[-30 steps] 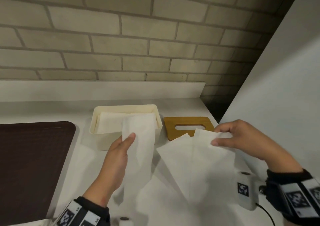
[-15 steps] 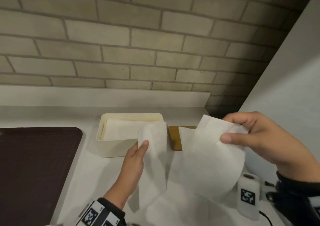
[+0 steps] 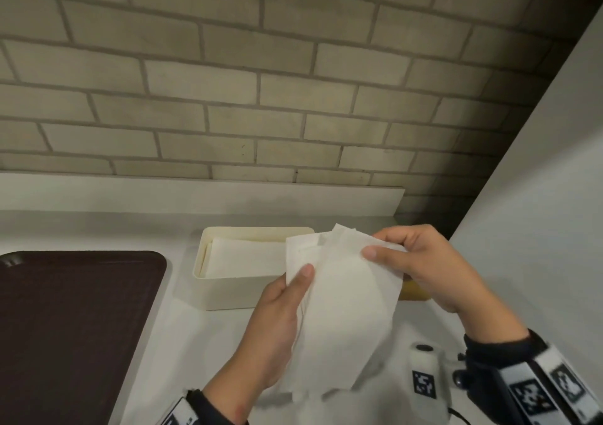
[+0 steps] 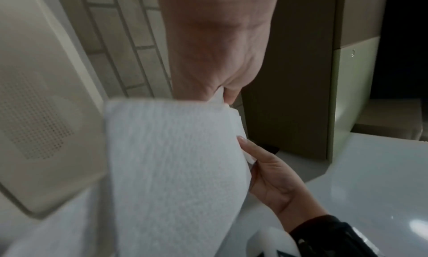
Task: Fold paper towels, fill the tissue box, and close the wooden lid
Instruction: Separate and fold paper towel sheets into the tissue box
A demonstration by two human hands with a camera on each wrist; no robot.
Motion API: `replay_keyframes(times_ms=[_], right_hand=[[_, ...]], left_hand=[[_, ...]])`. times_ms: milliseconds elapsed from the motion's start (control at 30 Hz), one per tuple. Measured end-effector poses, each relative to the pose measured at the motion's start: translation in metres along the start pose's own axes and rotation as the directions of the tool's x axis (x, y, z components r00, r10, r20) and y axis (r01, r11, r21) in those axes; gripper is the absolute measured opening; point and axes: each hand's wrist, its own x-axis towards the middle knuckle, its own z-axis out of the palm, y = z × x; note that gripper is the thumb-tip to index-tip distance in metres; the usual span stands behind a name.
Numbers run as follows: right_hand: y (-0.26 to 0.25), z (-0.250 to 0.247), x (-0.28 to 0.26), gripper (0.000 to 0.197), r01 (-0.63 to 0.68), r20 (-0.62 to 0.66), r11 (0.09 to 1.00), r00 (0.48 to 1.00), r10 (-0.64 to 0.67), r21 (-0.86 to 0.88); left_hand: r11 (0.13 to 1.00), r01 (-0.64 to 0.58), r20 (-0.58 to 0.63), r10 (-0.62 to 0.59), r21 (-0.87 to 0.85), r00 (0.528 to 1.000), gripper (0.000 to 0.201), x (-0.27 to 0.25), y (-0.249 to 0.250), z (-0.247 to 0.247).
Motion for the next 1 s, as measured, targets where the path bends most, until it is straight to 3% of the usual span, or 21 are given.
replay_keyframes(times_ms=[233,367,500,567,633,700,733,800,900,1000], right_hand=[[0.009,0.008,-0.008,0.018,0.097,-0.161,0.994,0.983,-0.088,0.047],[0.019,0.017,-0.014,0.030,0.249,-0.274,0.969,0.931,-0.242,-0.011],[0.021,0.016,-0.020,0.020,0.323,-0.396,0.946,0.868,-0.298,-0.005],[0.009,0.006,-0.028,0.016,0.332,-0.375,0.943,0.876,-0.303,0.012],[-0.009,-0.007,-0.037,0.008,0.354,-0.212,0.928,0.921,-0.326,0.112],[-0.020,-0.018,-0.038,0.021,0.323,-0.004,0.936,0.946,-0.325,0.139],[-0.023,-0.018,-0.036,0.022,0.291,0.033,0.952,0.955,-0.296,0.098],[-0.018,-0.008,-0.024,0.017,0.210,-0.041,0.976,0.976,-0.213,-0.058],[-0.003,0.017,-0.007,0.007,0.095,-0.220,0.970,0.965,-0.145,-0.223],[0.004,0.033,0.000,0.009,0.089,-0.297,0.969,0.942,-0.157,-0.229]], left_hand=[[0.986,0.076,-0.017,-0.079,-0.145,0.997,0.029,-0.004,-0.002,0.004],[0.969,0.131,-0.034,-0.141,-0.210,0.990,0.030,-0.003,-0.003,0.003],[0.960,0.146,-0.099,-0.174,-0.239,0.980,0.030,0.001,-0.004,-0.002],[0.972,0.106,-0.145,-0.139,-0.211,0.980,0.032,0.003,-0.002,-0.006],[0.990,0.066,-0.155,-0.085,-0.126,0.984,0.032,0.005,0.000,-0.010],[0.997,0.056,-0.140,-0.062,-0.048,0.988,0.029,0.005,0.001,-0.010],[0.998,0.059,-0.117,-0.062,-0.028,0.991,0.029,0.004,0.003,-0.007],[0.998,0.062,-0.061,-0.062,-0.007,0.996,0.031,0.003,0.002,-0.001],[0.996,0.066,0.018,-0.065,-0.067,0.998,0.035,0.000,0.003,0.008],[0.998,0.016,0.089,-0.010,-0.058,0.996,0.040,-0.001,0.000,0.010]])
